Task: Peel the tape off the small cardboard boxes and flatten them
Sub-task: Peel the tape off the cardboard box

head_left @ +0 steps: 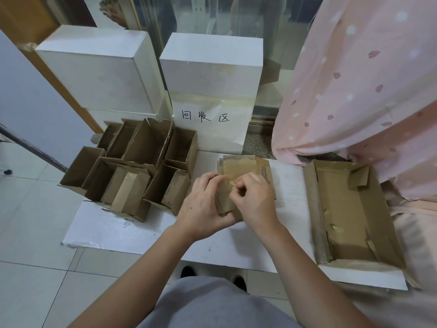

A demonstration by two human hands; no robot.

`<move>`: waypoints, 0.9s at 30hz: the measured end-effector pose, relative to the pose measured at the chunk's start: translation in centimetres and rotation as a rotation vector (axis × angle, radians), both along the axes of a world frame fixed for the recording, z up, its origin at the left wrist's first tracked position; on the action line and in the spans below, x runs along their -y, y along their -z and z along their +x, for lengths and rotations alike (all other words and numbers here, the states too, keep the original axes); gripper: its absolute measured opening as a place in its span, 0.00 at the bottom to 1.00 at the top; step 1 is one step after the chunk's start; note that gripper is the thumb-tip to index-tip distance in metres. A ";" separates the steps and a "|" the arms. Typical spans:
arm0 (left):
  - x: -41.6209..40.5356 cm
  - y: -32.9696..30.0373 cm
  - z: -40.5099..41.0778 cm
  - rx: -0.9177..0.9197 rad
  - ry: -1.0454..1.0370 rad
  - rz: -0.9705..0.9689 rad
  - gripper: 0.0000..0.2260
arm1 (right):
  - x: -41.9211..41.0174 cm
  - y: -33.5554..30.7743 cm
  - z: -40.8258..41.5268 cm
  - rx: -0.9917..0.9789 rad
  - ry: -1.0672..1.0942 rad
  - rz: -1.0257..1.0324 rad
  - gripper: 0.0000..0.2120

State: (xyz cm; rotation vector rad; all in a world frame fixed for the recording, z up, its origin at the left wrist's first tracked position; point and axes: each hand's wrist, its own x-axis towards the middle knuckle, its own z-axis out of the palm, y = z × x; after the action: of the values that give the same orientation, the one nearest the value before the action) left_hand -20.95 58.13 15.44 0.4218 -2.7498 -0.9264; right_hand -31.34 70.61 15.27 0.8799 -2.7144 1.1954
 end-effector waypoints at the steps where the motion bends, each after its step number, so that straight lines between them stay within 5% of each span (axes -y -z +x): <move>1: 0.1 0.0 0.2 0.030 0.015 0.038 0.40 | -0.3 0.1 -0.4 0.038 0.049 -0.018 0.09; 5: 0.3 0.3 0.7 0.096 0.048 0.086 0.40 | -1.4 0.6 -1.4 0.077 0.106 -0.017 0.11; 10: 0.1 0.4 0.8 0.110 0.003 0.106 0.40 | -0.9 1.0 -0.1 -0.022 -0.093 -0.054 0.06; 14: 0.4 0.5 1.1 0.100 -0.011 0.123 0.42 | -0.5 1.8 0.9 0.083 -0.188 -0.060 0.08; 22: 0.9 1.5 1.6 0.070 -0.008 0.073 0.38 | -0.4 1.3 0.7 0.341 -0.073 -0.056 0.09; 27: 0.9 1.8 1.7 0.056 0.016 0.068 0.38 | -0.5 1.5 0.7 0.251 -0.085 0.024 0.03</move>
State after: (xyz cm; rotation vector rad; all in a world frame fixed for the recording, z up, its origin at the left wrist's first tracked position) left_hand -19.28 57.24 13.66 0.4439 -2.7820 -1.0294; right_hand -30.64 71.15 13.78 0.9134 -2.9174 1.3793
